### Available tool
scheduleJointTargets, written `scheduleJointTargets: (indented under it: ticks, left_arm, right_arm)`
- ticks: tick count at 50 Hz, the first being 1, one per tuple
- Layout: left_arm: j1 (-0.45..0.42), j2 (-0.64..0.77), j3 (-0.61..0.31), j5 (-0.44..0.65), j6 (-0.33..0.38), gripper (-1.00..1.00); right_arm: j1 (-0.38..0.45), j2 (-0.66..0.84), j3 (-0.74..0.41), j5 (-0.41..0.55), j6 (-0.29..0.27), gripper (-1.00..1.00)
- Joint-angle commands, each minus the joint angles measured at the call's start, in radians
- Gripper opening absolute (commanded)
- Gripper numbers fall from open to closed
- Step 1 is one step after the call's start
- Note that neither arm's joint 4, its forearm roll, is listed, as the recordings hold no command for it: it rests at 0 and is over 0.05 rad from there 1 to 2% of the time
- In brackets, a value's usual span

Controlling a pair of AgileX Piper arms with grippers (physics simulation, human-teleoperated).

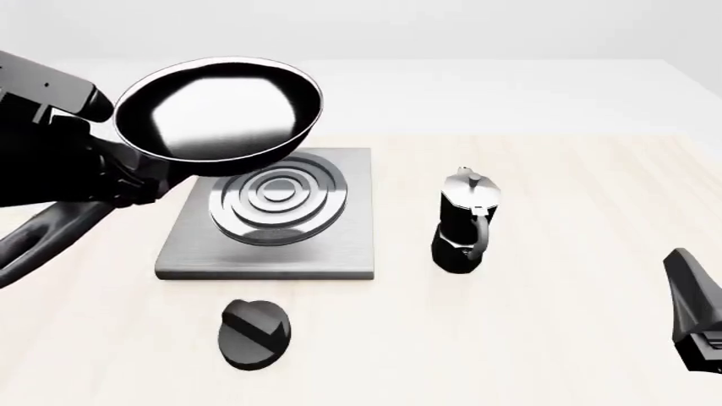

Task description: Turn on the stove and put the frying pan on it.

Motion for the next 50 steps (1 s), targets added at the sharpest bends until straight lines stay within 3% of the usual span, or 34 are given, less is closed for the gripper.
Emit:
scheduleJointTargets:
  ticks: [1, 10, 35, 50]
  left_arm:
    - [-0.017, 0.018, -0.032, 0.002, -0.016, -1.0]
    - [-0.028, 0.046, -0.024, -0.012, -0.061, -1.0]
    - [-0.058, 0.094, -0.016, -0.023, -0.063, -1.0]
    - [-0.074, 0.143, 0.01, -0.088, -0.061, -1.0]
  right_arm:
    - [0.0, -0.001, 0.0, 0.0, 0.0, 1.0]
    - [0.0, -0.001, 0.0, 0.0, 0.0, 1.0]
    - [0.0, 0.0, 0.0, 0.0, 0.0, 1.0]
    - [0.0, 0.001, 0.0, 0.0, 0.0, 1.0]
